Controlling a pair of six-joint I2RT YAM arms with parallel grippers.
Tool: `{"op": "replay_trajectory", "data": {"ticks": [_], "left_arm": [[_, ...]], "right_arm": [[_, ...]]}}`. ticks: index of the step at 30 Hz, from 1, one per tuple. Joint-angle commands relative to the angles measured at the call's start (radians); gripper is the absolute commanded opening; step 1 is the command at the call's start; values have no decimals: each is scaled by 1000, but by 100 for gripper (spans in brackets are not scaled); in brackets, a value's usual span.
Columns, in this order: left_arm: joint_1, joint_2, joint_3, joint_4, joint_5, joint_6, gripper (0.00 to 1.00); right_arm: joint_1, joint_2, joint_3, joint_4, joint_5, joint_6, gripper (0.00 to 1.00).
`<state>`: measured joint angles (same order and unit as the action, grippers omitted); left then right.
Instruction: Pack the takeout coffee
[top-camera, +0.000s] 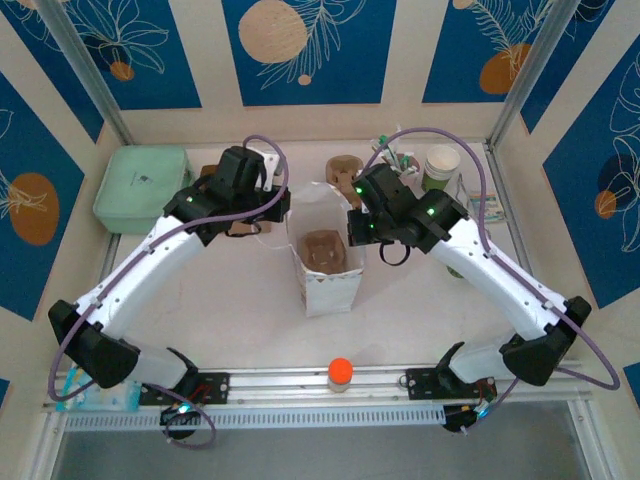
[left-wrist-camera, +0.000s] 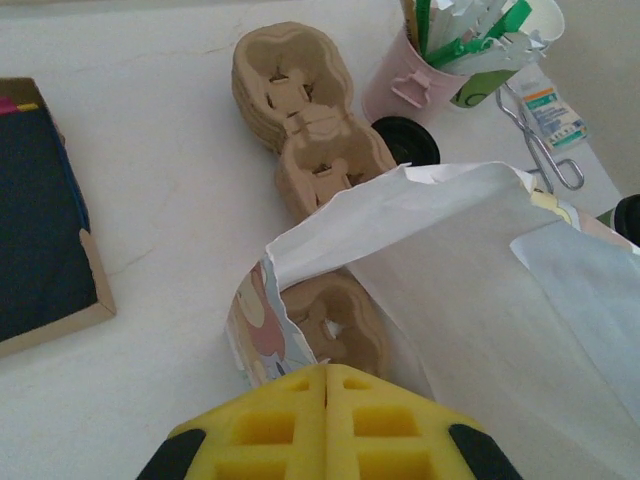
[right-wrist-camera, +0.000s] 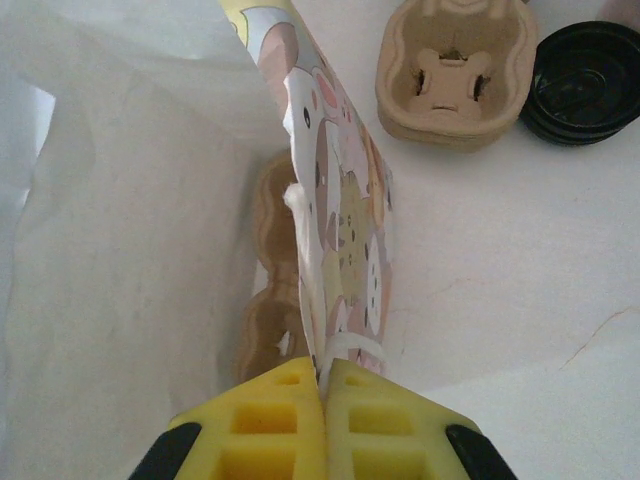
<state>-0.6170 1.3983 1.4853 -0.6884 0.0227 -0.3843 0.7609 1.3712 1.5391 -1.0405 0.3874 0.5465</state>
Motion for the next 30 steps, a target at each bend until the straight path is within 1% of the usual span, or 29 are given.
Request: {"op": "replay_trajectory", "data": {"ticks": [1, 11, 14, 17, 19, 21, 23, 26, 28, 30], "left_arm": [[23, 4, -19, 49, 38, -10, 0], [44, 20, -25, 59, 57, 3, 1], [50, 24, -29, 56, 57, 8, 6], [53, 22, -31, 54, 56, 10, 7], [54, 18, -30, 52, 54, 11, 10], [56, 15, -25, 48, 52, 13, 17], [56, 11, -20, 43, 50, 16, 26], [57, 2, -20, 41, 42, 19, 44], [57, -1, -17, 39, 37, 22, 53], [57, -1, -8, 31, 39, 24, 59]], "right_arm": [[-8, 14, 26, 0, -26, -24, 0], [-44, 37, 32, 11, -16, -32, 0], [-44, 49, 41, 11, -18, -35, 1], [-46, 57, 53, 10, -17, -38, 2], [-46, 61, 63, 7, -18, -42, 5], [-44, 65, 70, 4, -20, -43, 11], [-44, 67, 77, -2, -23, -44, 19], [-42, 64, 91, -16, -23, -49, 35], [-38, 60, 98, -29, -17, -51, 51], [-35, 58, 104, -40, -7, -51, 66]]}}
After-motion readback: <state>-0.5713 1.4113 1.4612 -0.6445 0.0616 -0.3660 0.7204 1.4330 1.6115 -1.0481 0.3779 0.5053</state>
